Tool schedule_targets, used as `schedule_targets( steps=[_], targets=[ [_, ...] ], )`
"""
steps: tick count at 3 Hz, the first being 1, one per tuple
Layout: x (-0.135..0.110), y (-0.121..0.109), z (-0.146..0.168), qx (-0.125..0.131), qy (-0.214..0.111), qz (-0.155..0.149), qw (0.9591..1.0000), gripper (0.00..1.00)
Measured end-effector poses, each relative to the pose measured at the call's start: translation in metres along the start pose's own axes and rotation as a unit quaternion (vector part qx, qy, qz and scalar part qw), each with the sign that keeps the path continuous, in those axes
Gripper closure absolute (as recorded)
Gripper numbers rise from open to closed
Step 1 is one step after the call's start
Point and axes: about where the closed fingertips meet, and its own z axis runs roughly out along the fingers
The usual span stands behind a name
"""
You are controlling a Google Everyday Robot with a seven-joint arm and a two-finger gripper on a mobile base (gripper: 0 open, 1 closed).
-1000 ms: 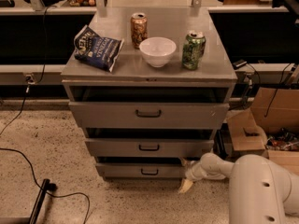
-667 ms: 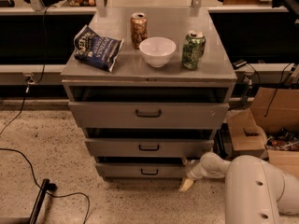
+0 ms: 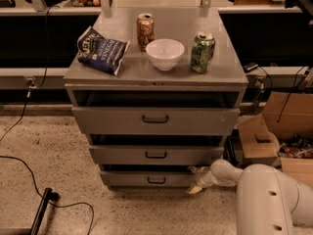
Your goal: Open bottom drawer
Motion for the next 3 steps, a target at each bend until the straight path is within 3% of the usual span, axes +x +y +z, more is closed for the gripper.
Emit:
schedule_targets(
  steps=[1,2,3],
  targets=[
    [-0.001,0.006,0.002,-0.017,0.0,-0.005,0.9998,0.5],
    [-0.007,0.015,-0.003,-0.036,-0.016,-0.006,0.9992,0.39],
    [-0.016,0.04,-0.023,-0.066,-0.046,0.001,0.9967,0.4]
  ],
)
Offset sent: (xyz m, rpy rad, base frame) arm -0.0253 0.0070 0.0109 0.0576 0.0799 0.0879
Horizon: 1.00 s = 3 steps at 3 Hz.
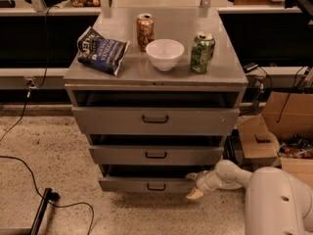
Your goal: Open bottom drawer
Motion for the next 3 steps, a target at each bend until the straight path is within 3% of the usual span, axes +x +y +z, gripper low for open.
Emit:
schedule_targets(
  steps=[1,2,3],
  targets=[
    [-0.009,0.05,-0.011,-0.07,-0.027,0.019,0.997,0.39],
    [-0.024,0.09,-0.013,-0.128,-0.038,0.024,0.9908,0.39],
    [-0.042,0.102,-0.032,-0.131,-0.055,-0.005,0.9898,0.21]
  ],
)
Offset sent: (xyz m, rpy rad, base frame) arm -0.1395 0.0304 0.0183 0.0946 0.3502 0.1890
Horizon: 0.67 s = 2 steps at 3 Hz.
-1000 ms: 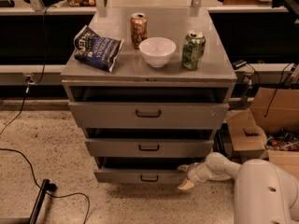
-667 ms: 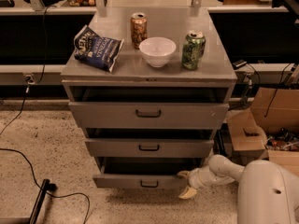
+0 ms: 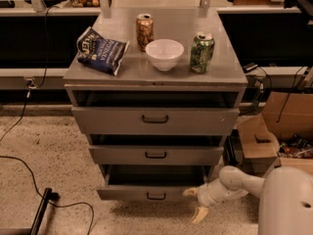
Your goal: Open bottom drawer
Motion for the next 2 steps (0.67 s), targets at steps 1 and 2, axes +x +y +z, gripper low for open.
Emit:
schedule_targets(
  steps=[1,2],
  targets=[
    [-0.021,0.0,-0.021,0.033,-0.023,-0.029,0.9988,0.0],
    [-0.027,-0.02,-0.032,0.073,-0.025,-0.038,0.9963,0.0]
  ],
)
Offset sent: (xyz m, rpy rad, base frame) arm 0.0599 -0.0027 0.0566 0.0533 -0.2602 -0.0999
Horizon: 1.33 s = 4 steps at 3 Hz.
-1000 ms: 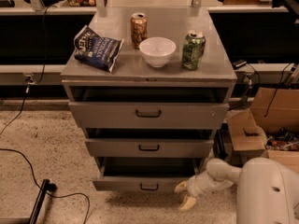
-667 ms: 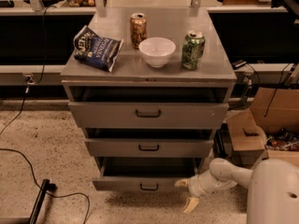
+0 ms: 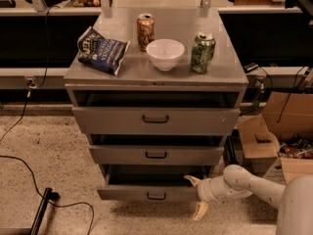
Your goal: Open bottom drawer
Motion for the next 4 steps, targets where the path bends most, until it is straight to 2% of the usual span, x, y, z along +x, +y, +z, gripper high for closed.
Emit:
schedule_targets(
  steps=[1,2,3,4],
  targets=[
    [0.012,-0.033,0.004,0.036,0.018,0.002,0.9992,0.0],
    [0.04,-0.06,0.02,0.047,0.067,0.013,0.9965,0.0],
    [0.063,-0.062,0.041,0.022,0.123,0.015,0.992,0.0],
    [0.081,-0.037,0.054,-0.014,0.167,0.026,0.9855,0.04]
  ],
)
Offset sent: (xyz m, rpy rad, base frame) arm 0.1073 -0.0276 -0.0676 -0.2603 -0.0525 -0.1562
